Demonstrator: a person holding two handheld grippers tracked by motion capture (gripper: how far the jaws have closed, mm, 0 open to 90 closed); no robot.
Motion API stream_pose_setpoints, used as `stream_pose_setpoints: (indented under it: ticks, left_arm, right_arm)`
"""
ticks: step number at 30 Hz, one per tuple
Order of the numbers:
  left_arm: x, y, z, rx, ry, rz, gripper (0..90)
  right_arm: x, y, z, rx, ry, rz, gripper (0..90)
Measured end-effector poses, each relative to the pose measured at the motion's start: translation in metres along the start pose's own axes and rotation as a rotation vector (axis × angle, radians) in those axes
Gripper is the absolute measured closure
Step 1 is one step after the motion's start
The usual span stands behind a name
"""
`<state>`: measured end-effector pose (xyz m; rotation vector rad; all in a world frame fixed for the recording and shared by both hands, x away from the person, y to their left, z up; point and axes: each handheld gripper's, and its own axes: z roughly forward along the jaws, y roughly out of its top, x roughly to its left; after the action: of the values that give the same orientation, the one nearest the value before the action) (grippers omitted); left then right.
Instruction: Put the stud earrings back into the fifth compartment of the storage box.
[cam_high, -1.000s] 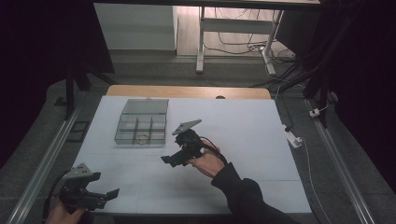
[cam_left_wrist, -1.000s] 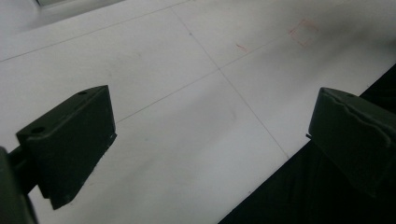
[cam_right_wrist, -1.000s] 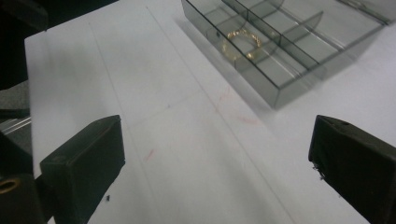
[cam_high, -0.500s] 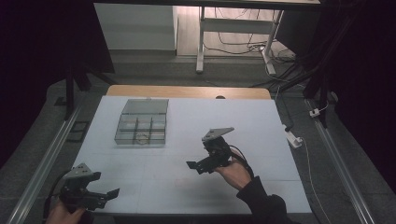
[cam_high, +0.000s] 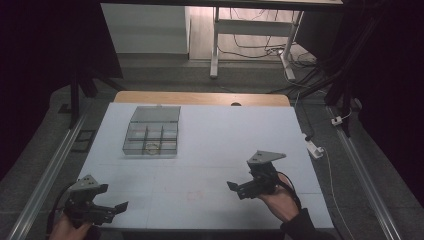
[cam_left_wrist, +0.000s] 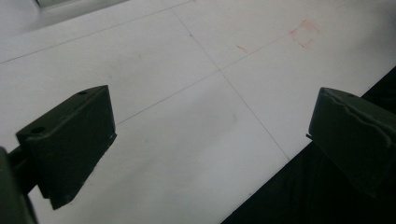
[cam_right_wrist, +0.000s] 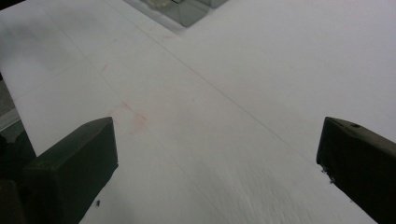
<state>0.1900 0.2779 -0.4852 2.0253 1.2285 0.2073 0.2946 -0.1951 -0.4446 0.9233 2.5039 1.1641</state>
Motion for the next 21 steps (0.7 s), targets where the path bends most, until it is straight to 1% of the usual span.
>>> stream_pose_setpoints:
  ticks: [5,7,12,17,21]
  left_arm:
    - [0.0,0.0,0.0,0.001,0.002,0.001,0.9]
    - [0.0,0.0,0.0,-0.002,0.002,0.001,0.9]
    - [0.0,0.001,0.001,-0.001,-0.001,0.001,0.9]
    - [0.0,0.001,0.001,-0.002,-0.003,0.003,1.0]
    - [0.0,0.001,0.001,-0.003,-0.004,0.004,1.1]
  right_arm:
    - [-0.009,-0.021,-0.024,-0.021,-0.043,0.057,0.0]
    - [-0.012,-0.029,-0.033,-0.027,-0.067,0.079,0.0]
    - [-0.017,-0.045,-0.051,-0.034,-0.108,0.12,0.0]
    - [-0.02,-0.06,-0.065,-0.037,-0.155,0.15,0.0]
    - [-0.021,-0.071,-0.073,-0.024,-0.185,0.168,0.0]
